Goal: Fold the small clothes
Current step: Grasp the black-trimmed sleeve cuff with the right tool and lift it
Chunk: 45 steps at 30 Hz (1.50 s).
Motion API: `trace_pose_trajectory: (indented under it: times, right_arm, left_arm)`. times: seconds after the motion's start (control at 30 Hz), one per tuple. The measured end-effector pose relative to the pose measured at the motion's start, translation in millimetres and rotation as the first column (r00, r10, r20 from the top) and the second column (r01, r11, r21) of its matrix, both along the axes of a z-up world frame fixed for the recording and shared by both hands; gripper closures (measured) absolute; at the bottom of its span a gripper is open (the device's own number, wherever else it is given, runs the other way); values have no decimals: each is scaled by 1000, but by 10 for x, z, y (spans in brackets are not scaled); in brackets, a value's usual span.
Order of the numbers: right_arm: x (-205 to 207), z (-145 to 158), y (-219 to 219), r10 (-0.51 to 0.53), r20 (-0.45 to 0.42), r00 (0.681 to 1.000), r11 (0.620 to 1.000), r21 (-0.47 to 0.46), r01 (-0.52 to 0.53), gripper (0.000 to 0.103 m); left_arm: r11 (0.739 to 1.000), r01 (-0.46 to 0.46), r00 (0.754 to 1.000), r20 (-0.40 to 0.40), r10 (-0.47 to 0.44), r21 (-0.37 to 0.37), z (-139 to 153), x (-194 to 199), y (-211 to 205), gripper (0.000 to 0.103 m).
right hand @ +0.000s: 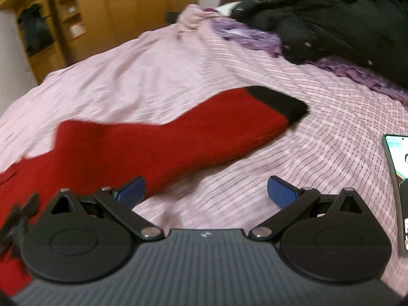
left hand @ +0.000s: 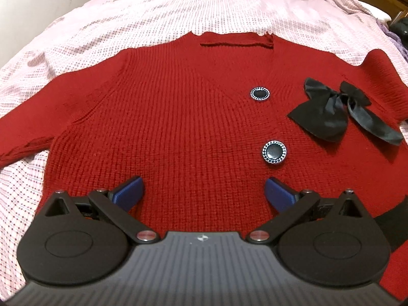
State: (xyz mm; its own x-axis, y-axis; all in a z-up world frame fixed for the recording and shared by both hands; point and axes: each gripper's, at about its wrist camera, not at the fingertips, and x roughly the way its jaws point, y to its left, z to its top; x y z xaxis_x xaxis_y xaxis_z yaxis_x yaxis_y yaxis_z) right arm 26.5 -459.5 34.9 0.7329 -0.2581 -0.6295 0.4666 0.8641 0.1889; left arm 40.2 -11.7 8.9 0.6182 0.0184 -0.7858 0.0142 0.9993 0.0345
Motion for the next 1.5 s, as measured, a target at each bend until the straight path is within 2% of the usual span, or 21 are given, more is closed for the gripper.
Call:
trace_pose_trajectory:
  times: [0.13,0.47,0.53,0.6,0.63,0.7,0.73,0.8,1.0,1.13,1.23,1.33,1.5]
  right_arm:
    - [182,-103,-244,-63,28,998,996,62,62,0]
    - [653,-250,-399,-118,75,990,992,43,115,0]
    - [695,-260,-391,-138,77,987,990,34,136,6]
    - [703,-251,-359,-153,82,985,988,6,153,32]
    - [687,-238,-356,-157,97,983,987,2,158,38]
    - [637,-210,-366,-163,122,979,987,9,163,72]
    - [599,-189,-380,-166,137,977,986,16,165,79]
    - [500,-132,-380,-166,182,969,986,17,165,86]
    - [137,120,-305,-184,263,947,975,-70,209,88]
    - [-50,285,-381,-202,281,938,966,-100,238,88]
    - [-119,383,-382,-185,272,944,966,-124,225,88]
    - [-141,477,-339,-176,270,947,973,-97,209,88]
    - [-98,635,-72,-104,292,951,987,-91,136,88]
  left_arm:
    - [1000,6,1000,8,-6,18,-32,-2,-25,0]
    - [1000,8,1000,18,-9,27,-53,-9,-38,0]
    - [999,10,1000,22,-10,32,-60,-21,-47,0]
    - [999,13,999,29,-14,37,-70,-29,-53,0]
    - [999,15,999,32,-16,39,-74,-33,-55,0]
    - [999,17,999,36,-19,41,-81,-38,-57,0]
    - [999,17,999,36,-18,40,-82,-40,-55,0]
    - [999,15,999,38,-16,40,-86,-43,-56,0]
    - [999,14,999,35,-15,47,-83,-32,-70,0]
    - [999,14,999,38,-16,45,-83,-33,-59,0]
    - [999,14,999,37,-16,44,-79,-25,-59,0]
    - [999,18,999,29,-20,39,-53,-11,-47,0]
    - [1000,26,999,20,-26,4,30,-29,32,0]
